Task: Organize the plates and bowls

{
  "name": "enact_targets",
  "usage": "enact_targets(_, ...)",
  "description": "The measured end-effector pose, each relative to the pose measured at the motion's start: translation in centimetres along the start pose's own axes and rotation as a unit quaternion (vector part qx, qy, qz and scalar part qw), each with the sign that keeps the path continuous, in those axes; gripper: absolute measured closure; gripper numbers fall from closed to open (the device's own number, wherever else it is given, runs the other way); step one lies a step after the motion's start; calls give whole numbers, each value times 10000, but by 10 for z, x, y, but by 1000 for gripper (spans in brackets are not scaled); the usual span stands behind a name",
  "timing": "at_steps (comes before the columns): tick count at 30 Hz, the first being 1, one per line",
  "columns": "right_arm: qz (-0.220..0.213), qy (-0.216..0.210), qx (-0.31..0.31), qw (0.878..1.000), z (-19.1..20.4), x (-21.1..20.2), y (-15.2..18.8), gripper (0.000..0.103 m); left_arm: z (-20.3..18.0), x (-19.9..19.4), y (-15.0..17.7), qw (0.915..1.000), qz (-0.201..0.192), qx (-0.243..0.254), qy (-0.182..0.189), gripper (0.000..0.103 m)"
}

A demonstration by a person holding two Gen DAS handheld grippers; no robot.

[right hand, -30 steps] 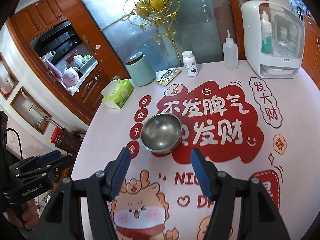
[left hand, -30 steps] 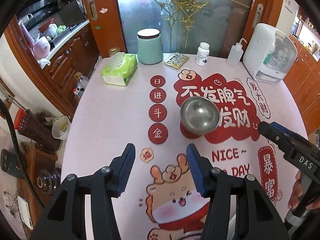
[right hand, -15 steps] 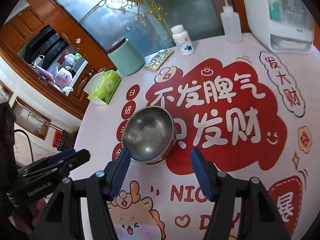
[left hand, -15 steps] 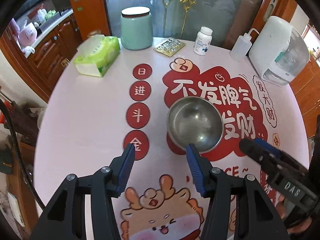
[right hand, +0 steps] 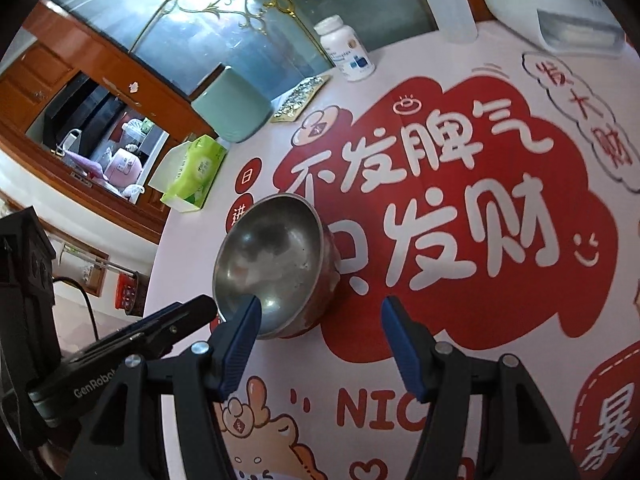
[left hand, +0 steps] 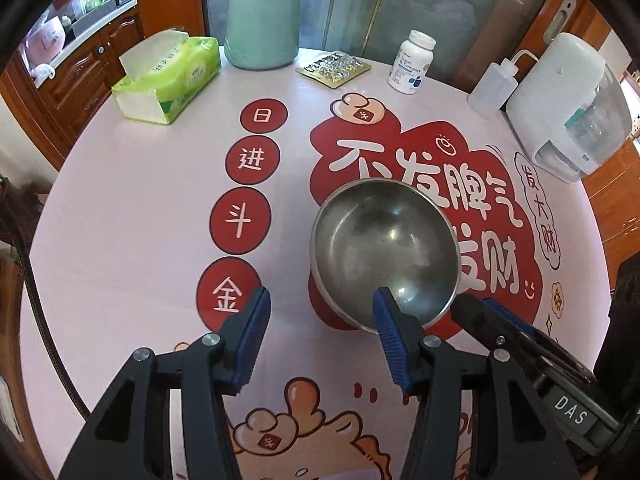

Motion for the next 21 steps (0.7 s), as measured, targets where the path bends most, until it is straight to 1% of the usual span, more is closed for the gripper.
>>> enact_targets(1, 9, -19, 17, 10000, -1, 2, 0, 48, 0, 3, 0, 10000, 11, 7, 0, 51)
enact_targets(4, 54, -15, 86, 9999, -4, 8, 0, 57, -1, 9, 1, 10000, 3, 20, 18, 51)
enact_targets(6, 70, -88, 126, 9999, -7, 10, 0, 60, -2, 13, 2, 10000, -2, 30, -5, 52)
enact_targets(8, 68, -199, 148, 9997, -8, 11, 0, 64, -3, 16, 3, 10000, 23, 58, -13, 57)
enact_targets(9, 70, -262, 140, 9995, -8, 11, 0, 68, -4, 17, 3, 10000, 33, 73, -5, 58)
enact_targets(11, 64, -306, 113, 9994, -8, 10, 1, 72, -4, 19, 4, 9999, 46, 97, 3, 66)
enact_targets(13, 35, -303, 117, 9995, -8, 9, 2, 77, -5, 20, 5, 9999, 56, 97, 15, 68)
enact_targets(16, 41, -307, 171, 9994, -11, 8, 2, 80, -6, 22, 9, 9998, 79, 155, 62, 74)
enact_targets(19, 67, -255, 178, 9995, -13, 7, 4, 84, -9, 26, 14, 9994, 163, 265, 116, 82)
enact_targets(21, 115, -243, 164, 9995, -13, 7, 6, 88, -12, 27, 19, 9992, 228, 281, 164, 84)
Point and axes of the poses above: each gripper's, at about its wrist camera, not at the fingertips, and x roughly the way its jaws point, z to its left, y to its underside, the point moved 1 cm from there along x, roughly the way its jaws point, and after that the axes turned 14 degrees about x, right-handed, at the moved point
